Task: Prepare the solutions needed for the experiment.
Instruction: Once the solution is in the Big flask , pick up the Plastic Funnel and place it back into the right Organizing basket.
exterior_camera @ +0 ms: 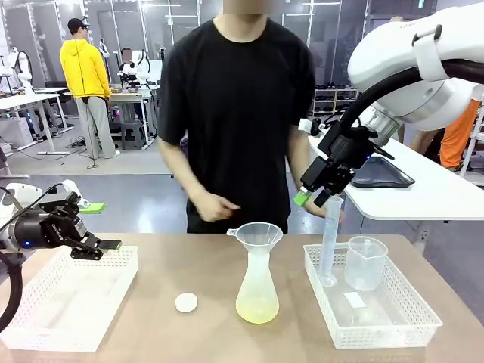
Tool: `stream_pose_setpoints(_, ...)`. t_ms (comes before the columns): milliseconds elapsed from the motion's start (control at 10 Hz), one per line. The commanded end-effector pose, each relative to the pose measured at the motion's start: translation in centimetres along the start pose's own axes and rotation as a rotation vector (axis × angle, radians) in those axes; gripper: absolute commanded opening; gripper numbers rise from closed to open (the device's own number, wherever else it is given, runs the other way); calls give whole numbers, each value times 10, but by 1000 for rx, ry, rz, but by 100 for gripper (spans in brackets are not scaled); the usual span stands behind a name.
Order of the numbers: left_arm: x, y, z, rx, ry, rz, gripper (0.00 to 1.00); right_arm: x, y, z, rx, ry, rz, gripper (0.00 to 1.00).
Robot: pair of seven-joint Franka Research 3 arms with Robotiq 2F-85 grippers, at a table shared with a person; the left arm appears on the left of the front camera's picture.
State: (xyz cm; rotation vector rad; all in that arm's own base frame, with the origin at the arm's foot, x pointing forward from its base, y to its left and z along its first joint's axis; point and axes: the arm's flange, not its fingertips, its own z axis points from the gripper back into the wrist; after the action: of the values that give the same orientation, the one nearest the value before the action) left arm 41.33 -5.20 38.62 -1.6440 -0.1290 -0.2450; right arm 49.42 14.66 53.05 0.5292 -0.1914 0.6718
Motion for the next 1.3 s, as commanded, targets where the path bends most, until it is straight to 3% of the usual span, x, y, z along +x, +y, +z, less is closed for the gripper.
stream_pose_setpoints(0, 1, -3, 0, -15, -4, -6, 100, 19, 0, -24, 1, 11, 18, 89)
stream_pose_setpoints(600, 1, -3, 0, -15, -4, -6, 100, 60, 0, -67, 37, 153, 64, 89)
stream_pose_setpoints(1200, 1, -3, 0, -15, -4, -6, 100, 71, 1, -96, 67, 290, 124, 89)
